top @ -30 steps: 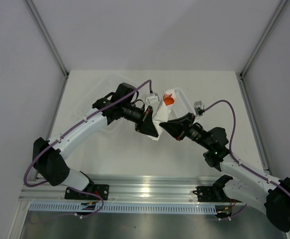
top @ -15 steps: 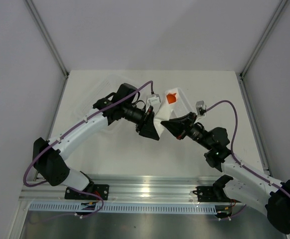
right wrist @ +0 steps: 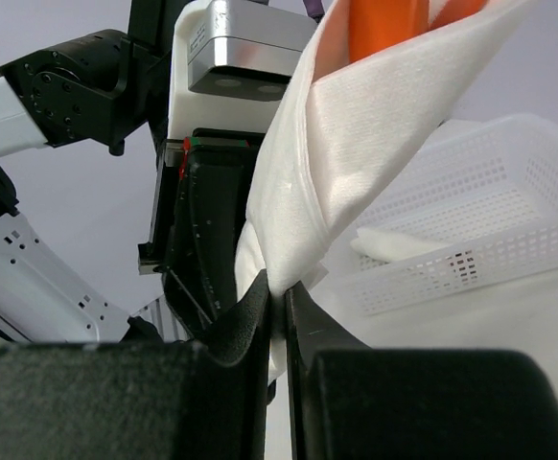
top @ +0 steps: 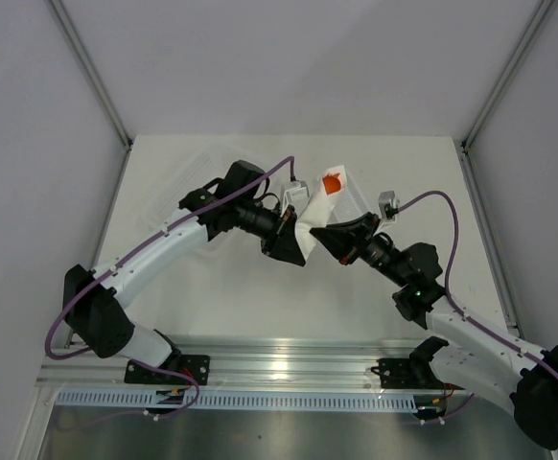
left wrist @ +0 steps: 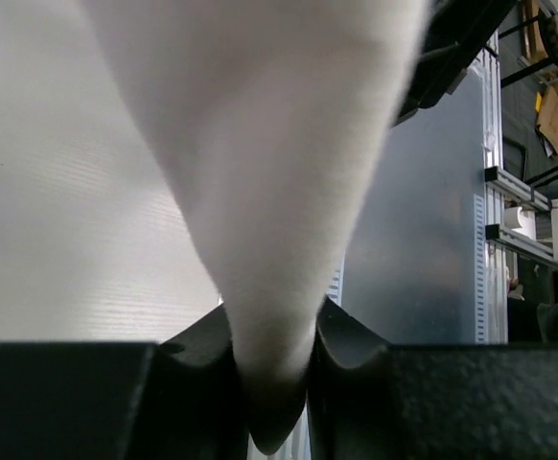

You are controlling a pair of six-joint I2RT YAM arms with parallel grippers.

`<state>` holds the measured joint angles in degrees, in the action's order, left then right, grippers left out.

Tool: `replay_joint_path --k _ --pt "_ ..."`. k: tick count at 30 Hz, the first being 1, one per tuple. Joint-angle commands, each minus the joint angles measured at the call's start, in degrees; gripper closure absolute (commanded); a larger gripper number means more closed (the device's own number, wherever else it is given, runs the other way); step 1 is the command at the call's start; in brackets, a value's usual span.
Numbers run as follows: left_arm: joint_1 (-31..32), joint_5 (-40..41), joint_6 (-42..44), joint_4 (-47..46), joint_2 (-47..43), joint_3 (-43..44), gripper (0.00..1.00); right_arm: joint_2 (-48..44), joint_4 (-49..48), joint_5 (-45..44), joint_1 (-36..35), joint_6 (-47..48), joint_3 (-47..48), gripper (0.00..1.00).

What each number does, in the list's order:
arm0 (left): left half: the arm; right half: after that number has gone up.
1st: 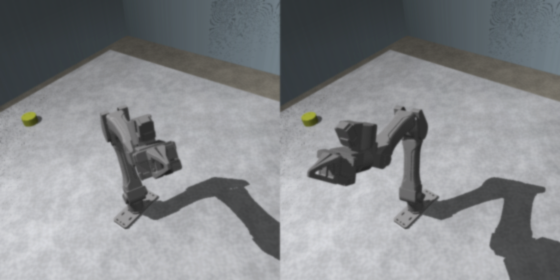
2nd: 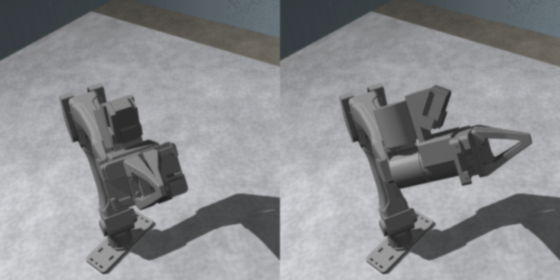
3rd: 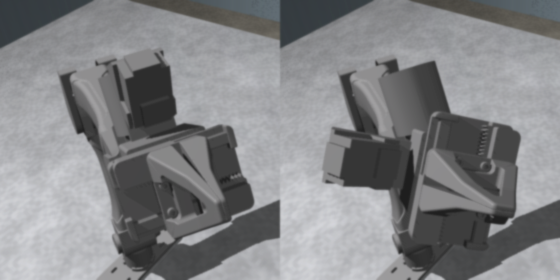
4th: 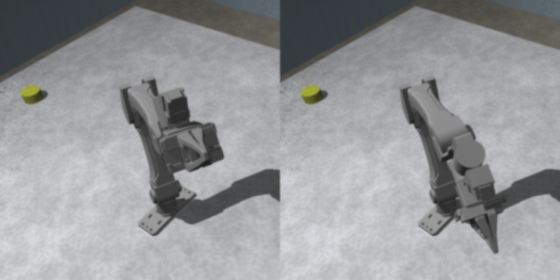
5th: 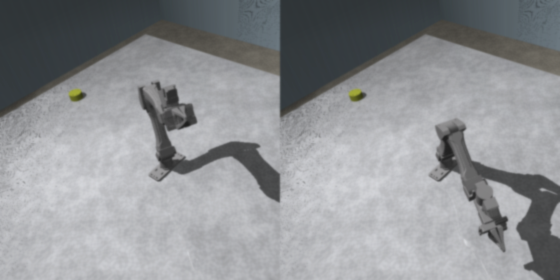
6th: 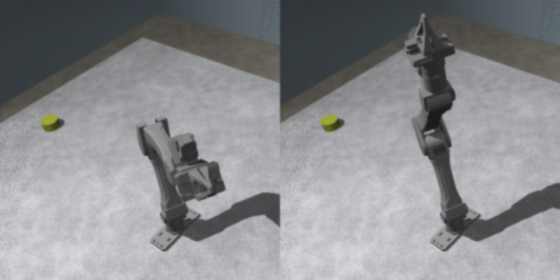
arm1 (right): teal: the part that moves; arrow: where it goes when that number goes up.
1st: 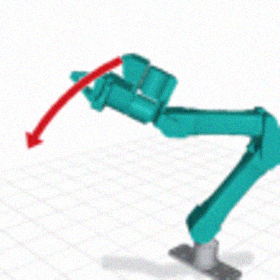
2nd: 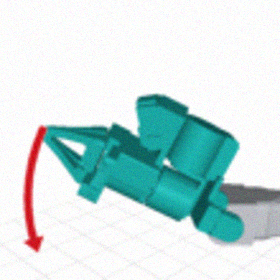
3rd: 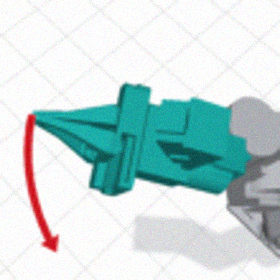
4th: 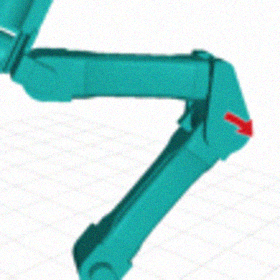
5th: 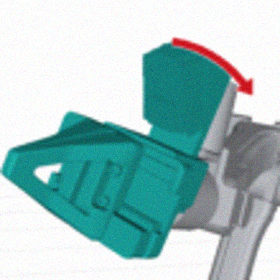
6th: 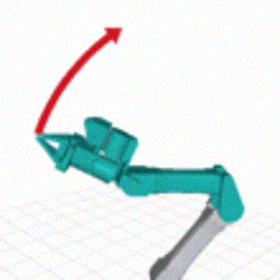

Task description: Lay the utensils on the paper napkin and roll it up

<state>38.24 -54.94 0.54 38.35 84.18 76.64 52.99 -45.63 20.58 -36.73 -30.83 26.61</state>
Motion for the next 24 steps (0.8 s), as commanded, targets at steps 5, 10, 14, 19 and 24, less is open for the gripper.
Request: replay_joint_path --k 5,10,14,19,24 --pt "0.43 2.38 2.01 0.23 -0.51 3.07 0.97 1.15 -3.24 -0.28 0.17 0.95 1.43 1.0" --pt "0.43 4.66 2.98 -0.03 -0.86 3.08 0.99 2.02 -2.36 -0.01 0.17 2.0 2.3 1.0" --pt "0.43 7.38 4.3 0.41 -1.04 2.9 0.62 3.17 -1.4 -0.28 0.17 3.05 3.18 1.0" --pt "0.26 10.98 5.96 -0.11 -1.56 3.16 0.41 4.75 0.53 -0.36 0.17 5.33 5.03 1.0" --pt "-0.88 11.6 6.32 -0.47 -1.13 5.0 0.4 7.12 3.35 1.57 0.34 8.5 8.89 1.0"
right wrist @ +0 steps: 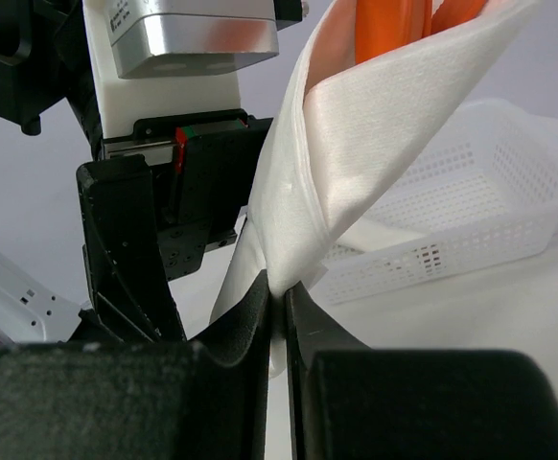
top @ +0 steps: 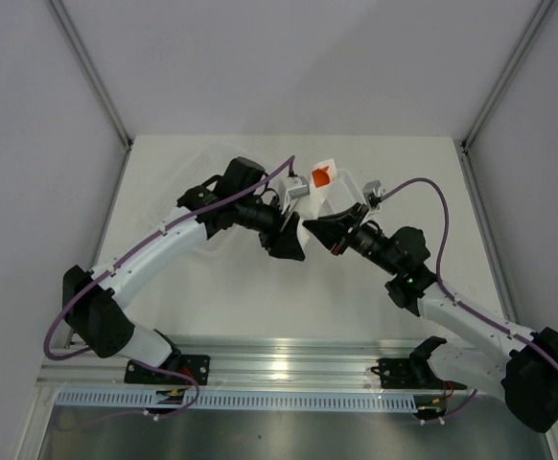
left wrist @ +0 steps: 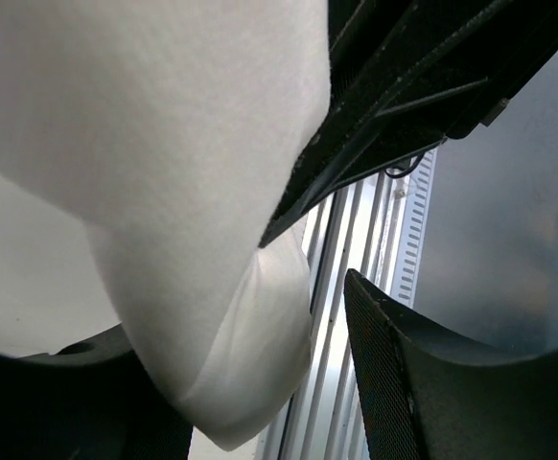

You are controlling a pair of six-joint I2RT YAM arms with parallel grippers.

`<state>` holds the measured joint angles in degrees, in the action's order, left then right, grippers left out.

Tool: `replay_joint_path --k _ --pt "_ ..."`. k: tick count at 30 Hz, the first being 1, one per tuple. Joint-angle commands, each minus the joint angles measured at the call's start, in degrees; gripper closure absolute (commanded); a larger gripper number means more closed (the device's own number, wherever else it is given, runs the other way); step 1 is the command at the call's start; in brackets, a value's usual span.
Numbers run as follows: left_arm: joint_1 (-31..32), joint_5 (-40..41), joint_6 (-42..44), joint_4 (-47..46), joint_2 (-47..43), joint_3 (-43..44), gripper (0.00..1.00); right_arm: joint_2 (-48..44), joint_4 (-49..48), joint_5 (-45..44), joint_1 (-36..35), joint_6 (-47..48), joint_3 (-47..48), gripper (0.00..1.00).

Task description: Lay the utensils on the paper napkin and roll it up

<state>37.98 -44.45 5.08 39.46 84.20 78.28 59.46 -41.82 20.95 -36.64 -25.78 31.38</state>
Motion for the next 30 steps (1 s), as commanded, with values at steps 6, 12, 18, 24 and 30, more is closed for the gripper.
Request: replay_joint_path --k 6,12,18,24,30 --pt "-1.76 1.2 2.3 -1.32 -1.5 4.42 0.41 1.8 -1.5 2.25 0.78 3.63 4.66 1.0" --pt "-2.82 1.38 2.39 -1.32 -1.85 4.77 0.42 2.68 -2.74 3.13 1.4 3.02 4.75 1.0" --pt "-4.75 2.96 3.27 -0.62 -2.38 6.09 0.37 3.12 -0.81 4.27 2.71 4.24 5.19 1.0" --pt "-5.98 5.33 8.62 2.37 -3.17 9.42 0.28 3.12 4.29 8.22 3.07 9.69 7.12 1.0" --pt "-8.53 2.17 11.79 6.15 -4.13 14.6 0.29 1.89 7.98 11.56 3.42 15.92 8.61 1.0"
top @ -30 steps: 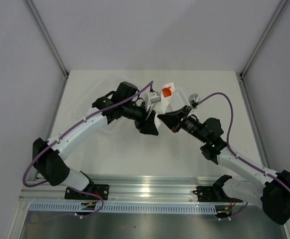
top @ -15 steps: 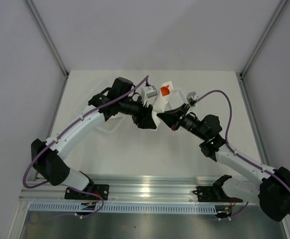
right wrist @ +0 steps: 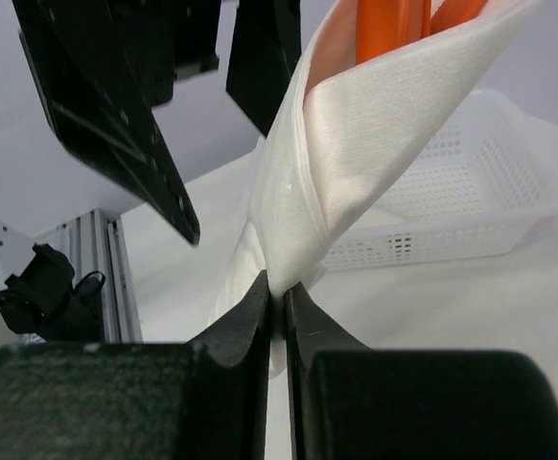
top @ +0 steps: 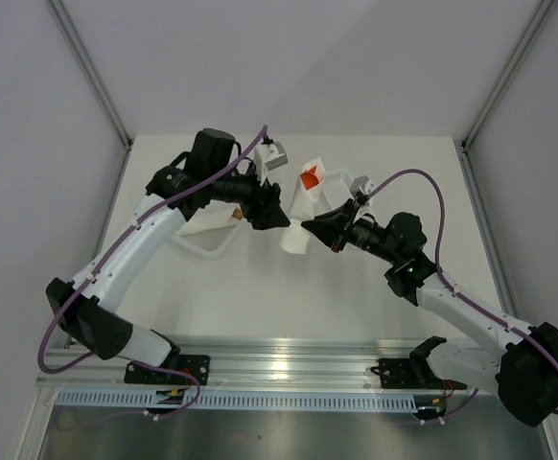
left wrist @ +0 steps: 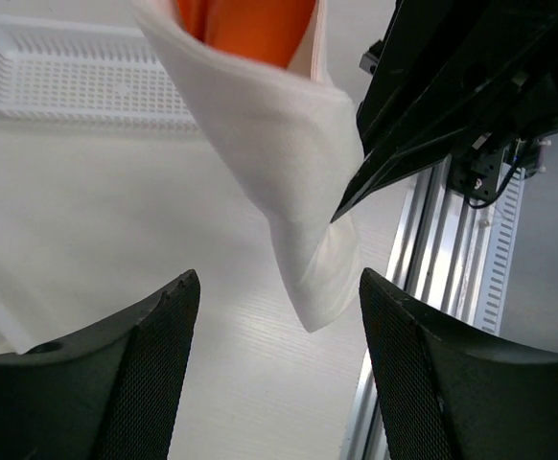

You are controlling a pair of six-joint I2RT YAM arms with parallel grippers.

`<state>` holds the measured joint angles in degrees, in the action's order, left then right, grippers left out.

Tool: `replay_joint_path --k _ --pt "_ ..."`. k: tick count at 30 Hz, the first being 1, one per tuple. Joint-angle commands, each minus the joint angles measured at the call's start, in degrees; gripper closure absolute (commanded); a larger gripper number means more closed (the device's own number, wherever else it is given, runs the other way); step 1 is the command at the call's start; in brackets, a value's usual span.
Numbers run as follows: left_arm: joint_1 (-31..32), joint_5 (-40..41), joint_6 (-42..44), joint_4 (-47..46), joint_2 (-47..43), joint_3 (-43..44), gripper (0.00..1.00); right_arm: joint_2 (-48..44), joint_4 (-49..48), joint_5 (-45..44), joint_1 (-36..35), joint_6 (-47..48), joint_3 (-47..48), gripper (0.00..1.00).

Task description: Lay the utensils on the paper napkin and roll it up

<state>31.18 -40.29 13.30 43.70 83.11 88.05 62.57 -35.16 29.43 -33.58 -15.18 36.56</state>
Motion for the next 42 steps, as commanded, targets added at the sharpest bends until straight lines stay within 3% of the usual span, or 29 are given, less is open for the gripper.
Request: replay_joint_path --k 1,12,16,20,31,42 --pt "-1.91 -2.07 3.49 1.91 -3.13 5.55 0.29 -1.3 1.84 3.35 0.45 6.12 3.78 1.0" --pt "-2.61 -1.89 1.9 -4.32 -0.76 10.12 0.3 3.53 -2.11 9.76 1.33 13.94 10.55 1.0" --pt "-3.32 -6.81 0.68 -4.42 -0.93 11.53 0.3 4.58 -1.67 11.44 1.41 14.92 12.31 1.0" --pt "-3.41 -9.79 -0.2 -4.59 -0.41 13.9 0.4 5.2 -2.46 14.16 1.42 14.92 13.01 1.0" --pt "-3.32 -13.93 -5.12 -7.32 1.7 16.45 0.48 5.99 -2.64 15.48 1.42 14.83 14.16 1.0" --pt "-3.14 -16.31 -0.56 -4.51 0.56 14.17 0.38 5.46 -4.22 15.04 1.59 14.56 13.98 1.0"
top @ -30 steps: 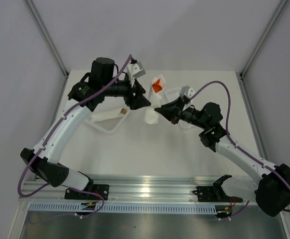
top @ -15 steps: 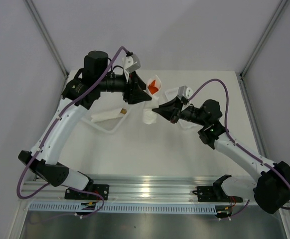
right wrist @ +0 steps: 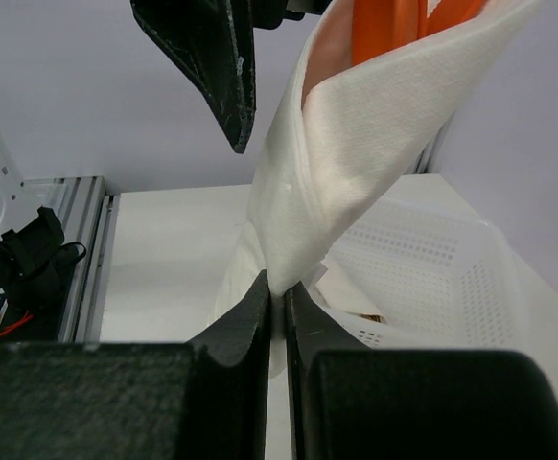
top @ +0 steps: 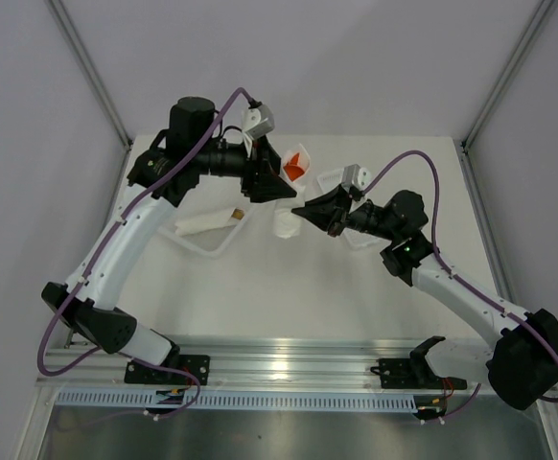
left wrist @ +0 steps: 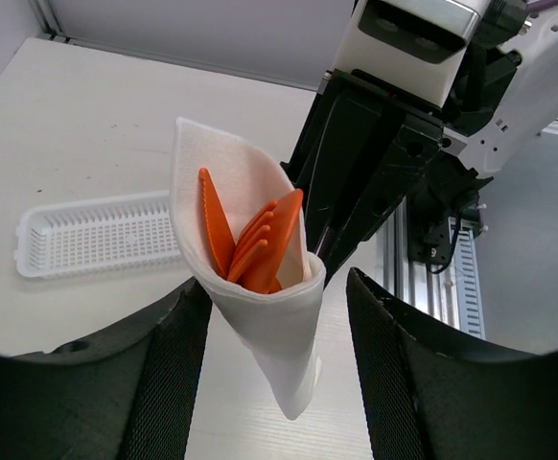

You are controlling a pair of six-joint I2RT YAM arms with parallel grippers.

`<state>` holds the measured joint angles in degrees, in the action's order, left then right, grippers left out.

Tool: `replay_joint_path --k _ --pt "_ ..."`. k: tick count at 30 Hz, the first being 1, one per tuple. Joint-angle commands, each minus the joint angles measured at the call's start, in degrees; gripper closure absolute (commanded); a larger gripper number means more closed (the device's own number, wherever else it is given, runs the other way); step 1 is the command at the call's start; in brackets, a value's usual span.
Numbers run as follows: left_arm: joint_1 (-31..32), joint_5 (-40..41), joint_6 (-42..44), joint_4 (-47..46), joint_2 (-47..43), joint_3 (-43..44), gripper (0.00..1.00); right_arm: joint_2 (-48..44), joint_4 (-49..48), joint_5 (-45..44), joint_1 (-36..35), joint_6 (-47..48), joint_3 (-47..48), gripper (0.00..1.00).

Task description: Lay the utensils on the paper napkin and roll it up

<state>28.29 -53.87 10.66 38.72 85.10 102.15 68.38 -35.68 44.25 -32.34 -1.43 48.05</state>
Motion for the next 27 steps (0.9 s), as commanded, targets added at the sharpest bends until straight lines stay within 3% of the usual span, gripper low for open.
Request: replay_joint_path --k 1,9,12,16,24,27 --pt "-0.26 -2.91 2.26 0.57 -1.52 0.07 0.38 -0.35 -3.78 0.31 0.35 0.56 2.57 1.0" --pt "0.18 -4.67 1.91 0.04 -1.6 -1.34 0.39 -0.18 -7.47 1.45 0.34 -1.82 2.66 1.0" --pt "0.27 -4.49 1.65 -0.4 -1.52 -1.42 0.44 -0.44 -8.44 1.54 0.35 -2.61 2.57 1.0" --pt "0.27 -3.88 1.3 -0.4 -1.6 -0.81 0.65 -0.53 -8.18 1.98 0.26 -2.7 2.66 1.0" --pt "0.27 -4.49 1.38 0.3 -1.6 0.24 0.97 -0.53 -7.39 2.16 0.26 -2.7 2.66 1.0" --pt "0.27 -4.14 1.47 0.65 -1.87 0.77 0.96 -0.7 -6.16 1.55 0.35 -2.0 2.66 1.0"
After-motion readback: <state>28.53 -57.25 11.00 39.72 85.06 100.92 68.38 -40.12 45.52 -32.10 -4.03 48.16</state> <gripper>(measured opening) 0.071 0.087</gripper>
